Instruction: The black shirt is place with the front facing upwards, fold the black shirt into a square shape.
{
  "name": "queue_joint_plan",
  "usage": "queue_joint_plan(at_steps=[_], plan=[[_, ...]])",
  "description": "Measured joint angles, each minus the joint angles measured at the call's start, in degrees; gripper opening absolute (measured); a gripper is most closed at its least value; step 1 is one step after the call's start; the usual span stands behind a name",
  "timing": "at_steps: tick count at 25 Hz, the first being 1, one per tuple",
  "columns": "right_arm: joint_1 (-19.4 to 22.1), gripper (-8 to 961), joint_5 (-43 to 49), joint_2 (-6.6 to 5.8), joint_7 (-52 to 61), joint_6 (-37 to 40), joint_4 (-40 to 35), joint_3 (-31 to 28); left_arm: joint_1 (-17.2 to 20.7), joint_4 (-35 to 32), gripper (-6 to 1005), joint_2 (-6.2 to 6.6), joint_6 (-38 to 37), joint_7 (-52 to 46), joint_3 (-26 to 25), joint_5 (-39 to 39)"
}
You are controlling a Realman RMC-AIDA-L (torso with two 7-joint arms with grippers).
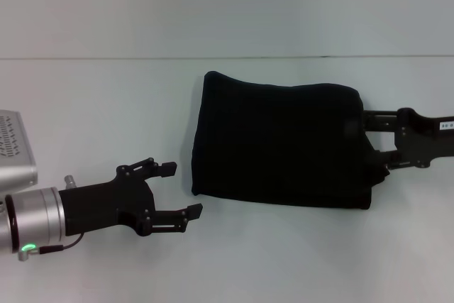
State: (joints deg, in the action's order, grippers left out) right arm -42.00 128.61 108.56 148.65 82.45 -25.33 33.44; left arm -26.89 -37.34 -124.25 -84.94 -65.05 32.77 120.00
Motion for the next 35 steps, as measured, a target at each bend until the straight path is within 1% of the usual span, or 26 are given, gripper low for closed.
queue_joint_plan(at_steps=[7,13,16,22,28,35], plan=[[1.15,908,-0.15,0.22,-0.16,-0.41,1.15,-0.12,-0.07,0.16,948,-0.03,0.0,0.02,0.0,-0.12],[0.68,904,-0.07,1.8,-2.11,-1.0,1.35,0.1,-0.31,0.25,948,-0.04,0.02,0.02,-0.16,-0.33],[0.69,902,0.0,2.1,-3.52,-1.24,0.99,0.19,-0.27,0.26,949,-0.03,-0.08,0.02,-0.18,-0.36],[1.49,813,0.06,2.36,-4.1,-3.84,-0.18,0.35,-0.17,0.32,949,-0.11,-0.39,0.02,-0.25,-0.39],[0.92,725,0.06,2.53,-4.89,-4.08,0.11,1.12,-0.35,0.35,949,-0.12,-0.44,0.02,-0.25,-0.47],[0.74,373,0.07,2.68,-4.93,-5.72,0.94,1.28,-0.44,0.34,949,-0.12,-0.45,0.42,-0.04,-1.07]])
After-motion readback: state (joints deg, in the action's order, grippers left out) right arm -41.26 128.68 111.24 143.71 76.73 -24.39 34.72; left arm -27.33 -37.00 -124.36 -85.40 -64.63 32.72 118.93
